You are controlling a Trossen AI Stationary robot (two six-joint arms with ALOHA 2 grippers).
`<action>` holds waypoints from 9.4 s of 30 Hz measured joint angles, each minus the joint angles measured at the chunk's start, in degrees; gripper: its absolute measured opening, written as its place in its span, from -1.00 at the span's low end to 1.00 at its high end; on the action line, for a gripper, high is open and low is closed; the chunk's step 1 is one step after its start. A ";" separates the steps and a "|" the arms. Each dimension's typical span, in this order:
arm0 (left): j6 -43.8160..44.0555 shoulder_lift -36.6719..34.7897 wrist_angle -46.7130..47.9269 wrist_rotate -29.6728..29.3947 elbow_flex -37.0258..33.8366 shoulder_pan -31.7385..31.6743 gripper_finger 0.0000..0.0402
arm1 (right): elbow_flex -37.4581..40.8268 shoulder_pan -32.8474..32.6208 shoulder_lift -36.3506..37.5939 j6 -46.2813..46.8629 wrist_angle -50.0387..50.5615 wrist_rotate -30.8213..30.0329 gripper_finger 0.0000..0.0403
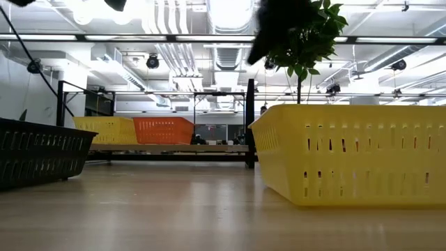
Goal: Stack baskets on shelf by color
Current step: Put the left orange basket on the shelf, then adjust the baskets on the shelf, then put the top right black basket on the shelf
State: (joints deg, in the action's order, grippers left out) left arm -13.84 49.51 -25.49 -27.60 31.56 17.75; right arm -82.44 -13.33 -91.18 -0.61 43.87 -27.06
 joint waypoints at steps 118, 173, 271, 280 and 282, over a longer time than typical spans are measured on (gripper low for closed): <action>5.51 22.01 87.38 15.64 26.12 -36.44 -0.72 | 27.39 -23.55 18.32 14.13 -19.12 -14.96 -0.96; -7.50 22.56 83.55 12.68 19.33 -38.00 -0.93 | 29.03 -23.56 18.32 16.56 -19.27 -14.89 -0.96; 8.36 21.20 52.05 17.89 27.08 -13.94 -0.69 | 29.33 -23.55 18.32 17.11 -19.33 -14.50 -0.96; -2.89 18.24 20.71 16.00 15.62 -4.38 -0.69 | 29.46 -23.55 18.32 16.07 -23.12 -14.50 -0.95; -3.94 18.09 16.71 14.18 14.13 -4.19 -0.69 | 29.47 -23.55 18.32 15.40 -24.34 -14.47 -0.93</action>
State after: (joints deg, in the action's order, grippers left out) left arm -17.78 67.61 -8.78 -13.42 45.69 13.56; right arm -52.97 -36.88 -72.86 14.78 19.53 -41.53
